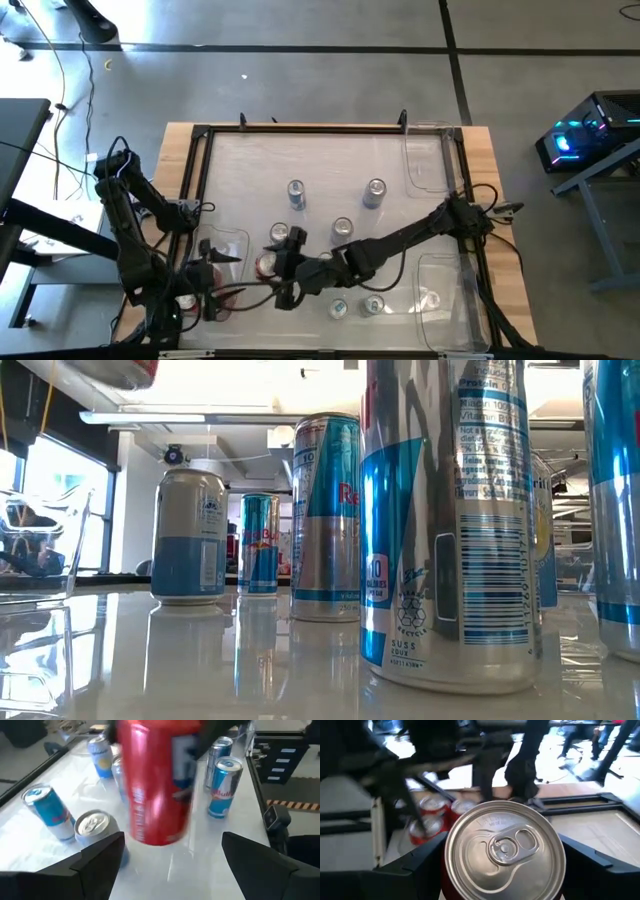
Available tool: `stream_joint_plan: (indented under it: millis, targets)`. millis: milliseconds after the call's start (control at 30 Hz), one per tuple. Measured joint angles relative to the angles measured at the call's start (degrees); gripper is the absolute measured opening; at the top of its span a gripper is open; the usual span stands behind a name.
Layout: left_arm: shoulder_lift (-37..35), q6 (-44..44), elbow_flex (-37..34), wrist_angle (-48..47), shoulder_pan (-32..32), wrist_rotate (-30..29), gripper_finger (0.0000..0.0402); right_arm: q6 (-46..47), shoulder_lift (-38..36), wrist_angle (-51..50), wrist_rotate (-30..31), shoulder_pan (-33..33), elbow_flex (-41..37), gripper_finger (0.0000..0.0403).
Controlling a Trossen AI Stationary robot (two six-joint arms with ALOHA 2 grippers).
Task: Sort soda cans
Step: Put the bottom right red soda can into the bottom left transparent bin
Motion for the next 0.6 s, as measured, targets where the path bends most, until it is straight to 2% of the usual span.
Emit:
stream_joint_plan:
  millis: [100,267,600]
  targets:
    - [0.17,-2.7,-0.02,-2.27,0.16,-0.19,0.0328,1.39,3.73,1.17,-5.28,0.14,0.05,0.0287]
    - [0.31,-3.56,-0.02,-2.68,0.15,-0.46,0.0329,4.85,9.56,0.09,-10.48,0.23,-0.28,0.0287]
    - [0.31,-3.84,-0.04,-2.83,0.2,-0.7,0.0329,4.85,12.53,1.07,-12.46,0.47,-0.15,0.0287]
